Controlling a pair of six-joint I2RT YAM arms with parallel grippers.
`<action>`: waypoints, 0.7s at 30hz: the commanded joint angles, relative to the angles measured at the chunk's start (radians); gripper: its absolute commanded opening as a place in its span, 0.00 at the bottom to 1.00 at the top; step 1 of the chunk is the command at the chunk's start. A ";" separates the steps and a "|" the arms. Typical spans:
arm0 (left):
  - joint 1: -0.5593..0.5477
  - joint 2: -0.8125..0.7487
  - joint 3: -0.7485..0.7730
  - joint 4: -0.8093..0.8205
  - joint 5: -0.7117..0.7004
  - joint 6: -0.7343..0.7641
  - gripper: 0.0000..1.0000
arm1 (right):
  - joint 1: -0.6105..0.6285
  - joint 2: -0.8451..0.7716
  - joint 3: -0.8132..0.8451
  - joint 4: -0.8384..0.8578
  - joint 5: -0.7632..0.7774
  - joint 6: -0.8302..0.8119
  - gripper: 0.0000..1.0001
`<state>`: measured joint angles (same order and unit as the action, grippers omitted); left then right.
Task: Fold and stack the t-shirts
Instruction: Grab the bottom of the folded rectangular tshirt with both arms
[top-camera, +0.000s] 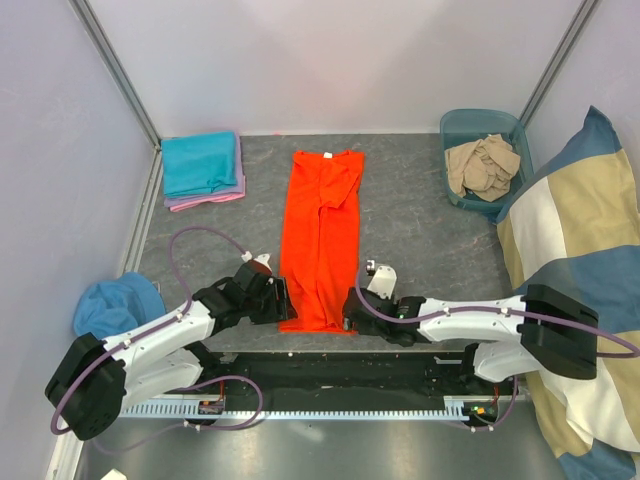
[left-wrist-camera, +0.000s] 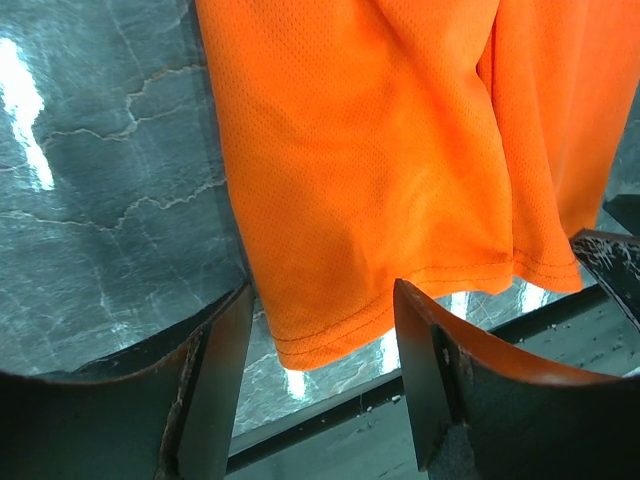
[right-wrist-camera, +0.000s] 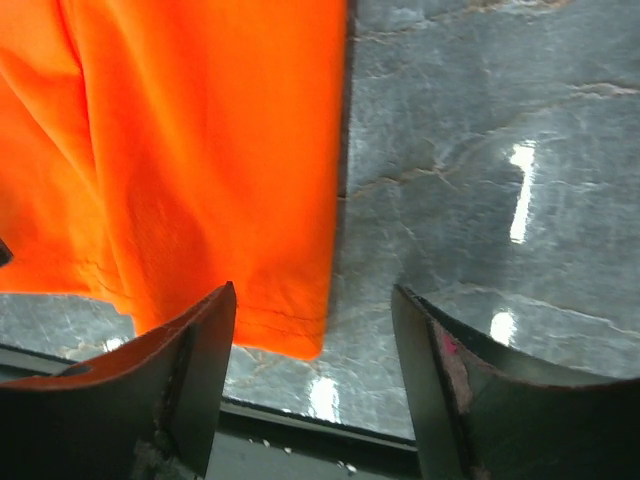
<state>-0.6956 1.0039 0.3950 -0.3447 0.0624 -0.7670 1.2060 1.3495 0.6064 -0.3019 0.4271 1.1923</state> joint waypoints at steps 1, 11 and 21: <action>-0.007 -0.007 -0.012 0.004 0.025 0.005 0.66 | 0.027 0.076 0.012 0.018 -0.013 0.075 0.63; -0.010 0.005 -0.027 0.042 0.082 0.029 0.64 | 0.095 0.137 0.029 0.011 -0.025 0.159 0.43; -0.038 0.021 -0.042 0.046 0.113 0.038 0.34 | 0.144 0.140 0.050 -0.048 -0.004 0.207 0.36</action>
<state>-0.7235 1.0252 0.3721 -0.3008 0.1497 -0.7582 1.3331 1.4590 0.6582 -0.2523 0.4686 1.3624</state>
